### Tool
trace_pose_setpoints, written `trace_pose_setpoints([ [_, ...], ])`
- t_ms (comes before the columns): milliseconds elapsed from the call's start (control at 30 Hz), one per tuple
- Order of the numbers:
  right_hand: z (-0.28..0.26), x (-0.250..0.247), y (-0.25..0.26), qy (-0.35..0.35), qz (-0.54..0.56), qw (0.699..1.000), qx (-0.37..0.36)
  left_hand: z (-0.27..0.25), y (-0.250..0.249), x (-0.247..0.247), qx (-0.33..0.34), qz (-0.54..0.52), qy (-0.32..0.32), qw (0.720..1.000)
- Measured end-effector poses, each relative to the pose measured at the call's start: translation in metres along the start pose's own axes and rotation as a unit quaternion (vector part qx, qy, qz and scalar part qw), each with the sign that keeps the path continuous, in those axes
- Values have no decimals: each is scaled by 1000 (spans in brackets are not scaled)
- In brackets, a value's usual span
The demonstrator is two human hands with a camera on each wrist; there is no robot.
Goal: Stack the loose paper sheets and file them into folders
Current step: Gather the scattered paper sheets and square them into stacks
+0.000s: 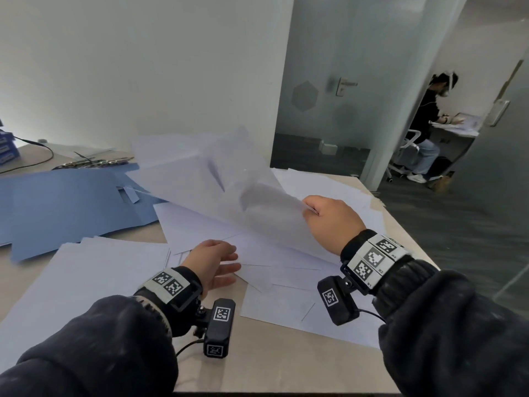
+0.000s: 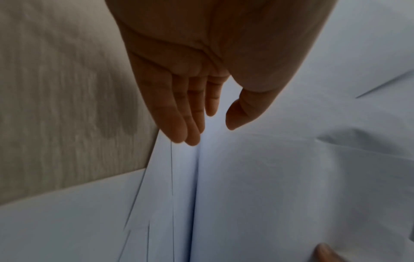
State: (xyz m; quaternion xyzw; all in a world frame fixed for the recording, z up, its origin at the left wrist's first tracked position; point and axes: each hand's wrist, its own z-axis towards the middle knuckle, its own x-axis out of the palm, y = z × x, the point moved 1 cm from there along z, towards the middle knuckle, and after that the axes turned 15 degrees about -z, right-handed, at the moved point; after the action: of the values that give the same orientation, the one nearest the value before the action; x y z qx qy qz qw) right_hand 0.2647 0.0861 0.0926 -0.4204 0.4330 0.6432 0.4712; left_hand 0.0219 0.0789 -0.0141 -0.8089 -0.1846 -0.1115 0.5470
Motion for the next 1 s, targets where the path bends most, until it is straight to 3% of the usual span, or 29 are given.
trace_pose_setpoints([
  [233,2,5,-3,0,123,992,13,-3,-2,0,9,-17,-14,1000],
  [400,6,-4,-6,-67,122,990,35,-5,-3,3,11,-9,-6,1000],
  [500,11,-3,-11,-20,60,997,50,-5,-5,3,16,-9,-9,1000],
  [600,11,-3,-16,-57,58,994,68,-6,-6,4,23,-12,-15,1000],
  [700,9,-1,-18,-48,54,996,61,-9,-7,5,29,0,-13,999],
  [833,8,-9,-17,-143,99,982,78,-8,-8,6,42,5,-10,999],
  [1000,11,-24,-16,-186,176,962,93,-8,-11,6,54,-1,-5,999],
])
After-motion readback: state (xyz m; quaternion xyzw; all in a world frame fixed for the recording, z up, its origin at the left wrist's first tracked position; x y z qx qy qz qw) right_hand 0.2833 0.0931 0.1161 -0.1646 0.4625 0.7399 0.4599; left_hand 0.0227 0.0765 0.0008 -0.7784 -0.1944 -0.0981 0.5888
